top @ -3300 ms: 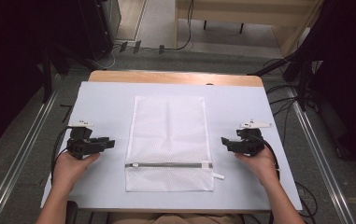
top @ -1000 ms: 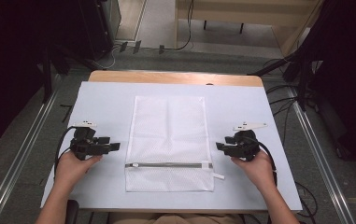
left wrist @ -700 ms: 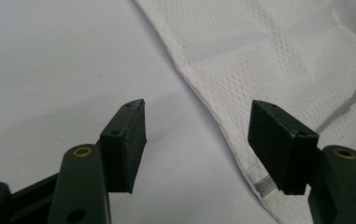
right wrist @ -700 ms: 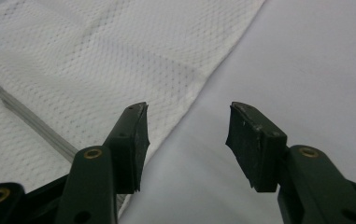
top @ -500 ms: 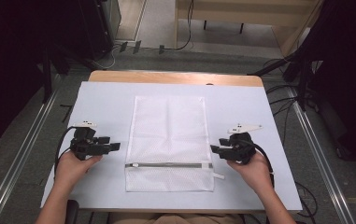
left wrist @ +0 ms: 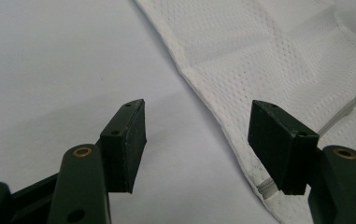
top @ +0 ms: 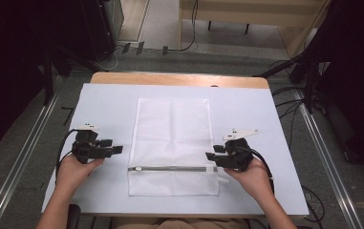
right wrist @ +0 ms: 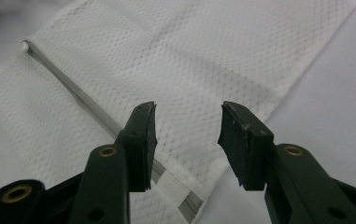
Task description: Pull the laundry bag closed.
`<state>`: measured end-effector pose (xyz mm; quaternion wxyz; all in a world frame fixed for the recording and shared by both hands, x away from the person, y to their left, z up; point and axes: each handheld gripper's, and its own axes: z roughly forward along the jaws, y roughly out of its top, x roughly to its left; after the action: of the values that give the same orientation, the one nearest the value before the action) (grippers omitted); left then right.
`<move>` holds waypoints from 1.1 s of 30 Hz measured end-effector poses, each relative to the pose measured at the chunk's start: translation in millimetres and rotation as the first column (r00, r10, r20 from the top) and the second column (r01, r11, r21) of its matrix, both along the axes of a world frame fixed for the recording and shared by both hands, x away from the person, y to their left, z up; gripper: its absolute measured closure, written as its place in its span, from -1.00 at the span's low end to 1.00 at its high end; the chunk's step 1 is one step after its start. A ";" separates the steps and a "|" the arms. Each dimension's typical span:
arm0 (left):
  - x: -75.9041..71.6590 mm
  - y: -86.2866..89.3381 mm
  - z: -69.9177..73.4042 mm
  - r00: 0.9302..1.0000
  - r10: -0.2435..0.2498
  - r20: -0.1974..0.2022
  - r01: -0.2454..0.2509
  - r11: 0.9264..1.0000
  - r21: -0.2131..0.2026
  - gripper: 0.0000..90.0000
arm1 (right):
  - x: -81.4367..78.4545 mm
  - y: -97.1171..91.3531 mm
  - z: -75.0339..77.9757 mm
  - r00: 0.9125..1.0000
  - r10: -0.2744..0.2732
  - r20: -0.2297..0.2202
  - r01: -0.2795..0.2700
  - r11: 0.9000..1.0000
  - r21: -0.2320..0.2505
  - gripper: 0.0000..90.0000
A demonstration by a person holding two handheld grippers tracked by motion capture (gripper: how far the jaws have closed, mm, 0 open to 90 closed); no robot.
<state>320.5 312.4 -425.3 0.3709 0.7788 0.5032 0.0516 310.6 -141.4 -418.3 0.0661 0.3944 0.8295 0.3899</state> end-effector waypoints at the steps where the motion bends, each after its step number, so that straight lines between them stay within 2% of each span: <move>1: 0.0 0.0 0.0 1.000 0.000 0.000 0.000 1.000 0.000 -0.16 | -0.7 1.3 0.7 1.000 0.002 0.003 -0.002 1.000 -0.003 0.27; 4: -0.2 -0.6 0.3 1.000 -0.002 0.000 0.002 1.000 0.002 -0.17 | -1.9 4.4 2.3 1.000 0.011 -0.001 -0.011 1.000 0.000 0.27; 5: -0.3 -0.6 0.3 1.000 -0.005 0.004 0.005 1.000 -0.001 -0.17 | -2.5 7.6 3.8 1.000 0.022 0.014 -0.022 1.000 -0.001 0.28; 18: -1.3 -1.0 1.4 1.000 -0.006 0.015 0.006 1.000 -0.003 -0.16 | -5.9 33.1 5.9 0.995 0.097 0.003 -0.097 0.995 0.011 0.39; 23: -1.4 -0.6 1.4 1.000 -0.006 0.020 0.006 1.000 -0.001 -0.17 | -6.3 40.7 5.9 0.994 0.111 -0.006 -0.111 0.994 0.018 0.39; 33: -1.9 -0.4 1.3 1.000 -0.005 0.023 0.005 1.000 -0.006 -0.17 | -10.3 61.0 7.4 0.986 0.166 -0.013 -0.166 0.986 0.015 0.54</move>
<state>318.6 312.0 -423.9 0.3789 0.7783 0.4973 0.0580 300.2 -80.4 -410.9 0.0247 0.3270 0.8572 0.3971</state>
